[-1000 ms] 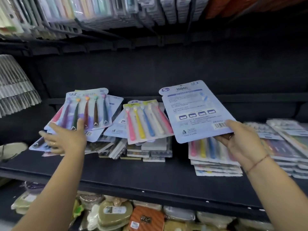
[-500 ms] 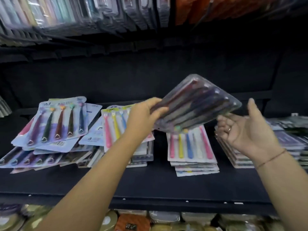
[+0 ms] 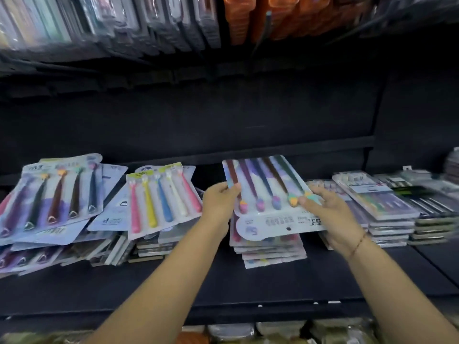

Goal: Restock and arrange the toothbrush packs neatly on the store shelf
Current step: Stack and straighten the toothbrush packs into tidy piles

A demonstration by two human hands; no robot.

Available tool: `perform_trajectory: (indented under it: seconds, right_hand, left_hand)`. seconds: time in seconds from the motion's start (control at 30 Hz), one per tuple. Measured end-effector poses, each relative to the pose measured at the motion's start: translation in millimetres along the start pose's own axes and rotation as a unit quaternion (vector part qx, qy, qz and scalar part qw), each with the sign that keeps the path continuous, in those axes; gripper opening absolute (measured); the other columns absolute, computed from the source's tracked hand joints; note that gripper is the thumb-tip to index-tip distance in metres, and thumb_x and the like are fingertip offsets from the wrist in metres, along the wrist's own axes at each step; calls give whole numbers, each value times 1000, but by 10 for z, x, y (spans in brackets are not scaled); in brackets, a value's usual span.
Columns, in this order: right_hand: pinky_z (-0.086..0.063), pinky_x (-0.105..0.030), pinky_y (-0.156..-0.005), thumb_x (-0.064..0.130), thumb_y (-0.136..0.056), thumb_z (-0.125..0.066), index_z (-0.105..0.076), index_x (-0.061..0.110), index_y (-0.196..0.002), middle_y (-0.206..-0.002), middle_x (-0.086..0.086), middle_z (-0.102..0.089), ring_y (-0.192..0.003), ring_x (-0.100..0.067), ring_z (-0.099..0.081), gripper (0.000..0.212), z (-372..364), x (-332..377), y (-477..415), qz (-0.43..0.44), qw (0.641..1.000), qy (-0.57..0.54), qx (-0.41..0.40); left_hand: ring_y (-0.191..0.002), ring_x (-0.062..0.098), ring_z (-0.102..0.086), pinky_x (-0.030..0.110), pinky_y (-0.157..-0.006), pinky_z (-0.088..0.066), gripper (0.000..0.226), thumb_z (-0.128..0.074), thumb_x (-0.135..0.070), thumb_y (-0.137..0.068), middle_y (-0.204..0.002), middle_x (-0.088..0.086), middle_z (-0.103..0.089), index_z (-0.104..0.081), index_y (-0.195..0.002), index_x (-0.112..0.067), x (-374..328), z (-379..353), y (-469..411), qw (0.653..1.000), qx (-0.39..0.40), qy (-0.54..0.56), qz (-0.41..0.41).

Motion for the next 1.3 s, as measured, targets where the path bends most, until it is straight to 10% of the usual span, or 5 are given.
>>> perform_trajectory:
  seconds: [0.2, 0.4, 0.67, 0.83, 1.3]
  right_hand:
    - [-57, -23, -59, 16, -69, -80, -66, 16, -113, -97, -11, -75, -75, -18, -71, 46, 499, 103, 65, -125, 979, 32, 157]
    - [-60, -33, -61, 36, -18, -101, -67, 2, -116, -113, -29, -67, -78, -29, -73, 109, 711, 197, 19, -197, 963, 43, 176]
    - [-60, -44, -70, 52, -67, -70, -68, 7, -121, -124, -23, -64, -100, -32, -70, 70, 428, 46, 319, -243, 956, -134, 96]
    - [-57, -42, -83, 39, -95, -42, -69, 12, -121, -122, -15, -68, -109, -30, -67, 46, -117, -177, 862, -275, 931, -165, 173]
    - [-61, -40, -72, 4, -84, -59, -62, 11, -122, -110, -13, -72, -94, -31, -72, 38, -1034, -629, 1570, -316, 911, -119, 237]
  left_hand:
    - [-106, 32, -66, 44, -97, -51, 46, -61, -37, -95, -114, 20, -69, -62, -110, 6, 290, 132, 175, 992, 46, 89, 82]
    - [-69, 15, -67, 26, -57, -55, 12, -60, -15, -96, -80, 8, -71, -69, -93, -7, 522, 235, 340, 977, 77, 108, 169]
    - [-61, 14, -69, 23, -52, -56, 12, -61, -5, -87, -79, 9, -73, -72, -93, -4, 905, 748, 967, 936, 138, 176, 272]
    - [-108, 37, -66, 42, -82, -59, 38, -63, 0, -83, -121, 24, -65, -65, -121, 3, 1268, 1203, 1424, 920, 109, 249, 282]
    - [-89, 32, -73, 34, -61, -60, 36, -80, -12, -76, -109, 24, -70, -71, -107, 3, 1209, 2208, 1824, 948, 27, 175, 265]
Point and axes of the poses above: each hand's wrist, its own y-axis away from the middle knuckle, its own z-axis out of the back of the hand, x = y × z, the point moved 2 cm from there along -y, towards the middle knuckle
